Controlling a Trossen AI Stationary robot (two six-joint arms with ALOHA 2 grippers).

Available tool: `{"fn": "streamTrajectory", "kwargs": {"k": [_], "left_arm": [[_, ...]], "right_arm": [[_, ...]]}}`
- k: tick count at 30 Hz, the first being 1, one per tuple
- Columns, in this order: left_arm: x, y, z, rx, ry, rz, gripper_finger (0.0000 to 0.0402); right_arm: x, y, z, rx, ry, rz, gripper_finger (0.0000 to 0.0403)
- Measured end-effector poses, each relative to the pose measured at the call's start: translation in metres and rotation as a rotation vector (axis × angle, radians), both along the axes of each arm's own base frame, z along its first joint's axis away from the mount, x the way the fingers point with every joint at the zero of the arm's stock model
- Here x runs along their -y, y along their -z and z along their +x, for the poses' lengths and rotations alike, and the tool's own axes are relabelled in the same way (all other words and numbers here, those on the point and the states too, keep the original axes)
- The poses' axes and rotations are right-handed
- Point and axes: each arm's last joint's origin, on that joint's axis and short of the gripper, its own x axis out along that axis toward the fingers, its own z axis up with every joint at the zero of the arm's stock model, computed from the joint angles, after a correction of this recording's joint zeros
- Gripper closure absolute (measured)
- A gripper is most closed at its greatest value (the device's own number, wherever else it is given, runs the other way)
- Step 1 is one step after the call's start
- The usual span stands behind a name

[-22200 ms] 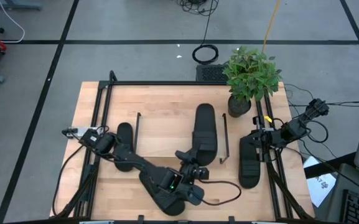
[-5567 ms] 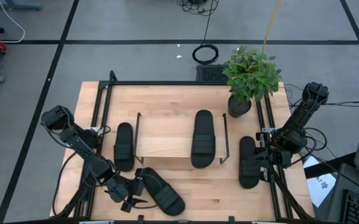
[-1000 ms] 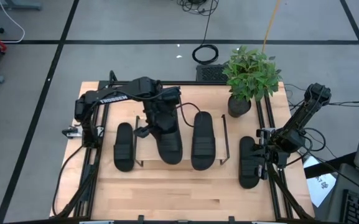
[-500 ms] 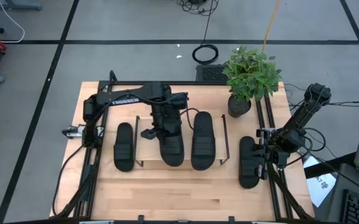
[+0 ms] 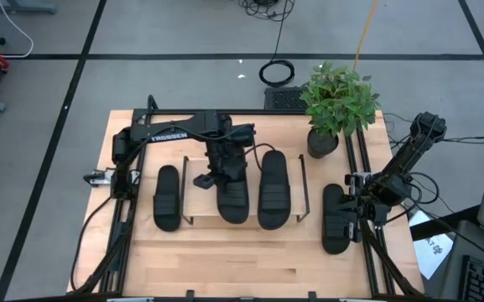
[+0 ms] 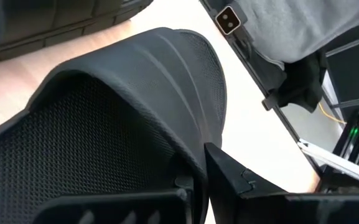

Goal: Pick and place slides into the shelf
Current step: Put the bottom left black slide on the shelf

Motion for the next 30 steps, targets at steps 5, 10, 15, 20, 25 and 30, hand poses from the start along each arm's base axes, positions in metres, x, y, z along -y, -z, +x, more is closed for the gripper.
{"fn": "streamTrajectory", "kwargs": {"k": [5, 10, 15, 20, 25, 30], "left_arm": [[-0.001, 0.003, 0.001, -0.022, -0.029, 0.003, 0.0373], [-0.002, 0.009, 0.004, -0.026, -0.055, 0.041, 0.0317], [-0.002, 0.01, 0.004, -0.032, -0.063, 0.054, 0.0239], [-0.002, 0.01, 0.004, -0.052, -0.087, 0.056, 0.0183], [0.007, 0.004, 0.002, -0.047, -0.1, 0.143, 0.0156], [0.02, -0.01, -0.001, 0.005, -0.108, 0.27, 0.014]], "right_arm": [[0.0, 0.0, 0.0, -0.001, -0.001, 0.002, 0.0403], [0.0, 0.0, 0.0, 0.0, -0.002, 0.003, 0.0403], [0.0, 0.0, 0.0, -0.002, -0.005, 0.009, 0.0403], [0.0, 0.0, 0.0, -0.002, -0.005, 0.009, 0.0403], [0.0, 0.0, 0.0, -0.002, -0.004, 0.009, 0.0403], [0.0, 0.0, 0.0, -0.003, -0.012, 0.018, 0.0403]]}}
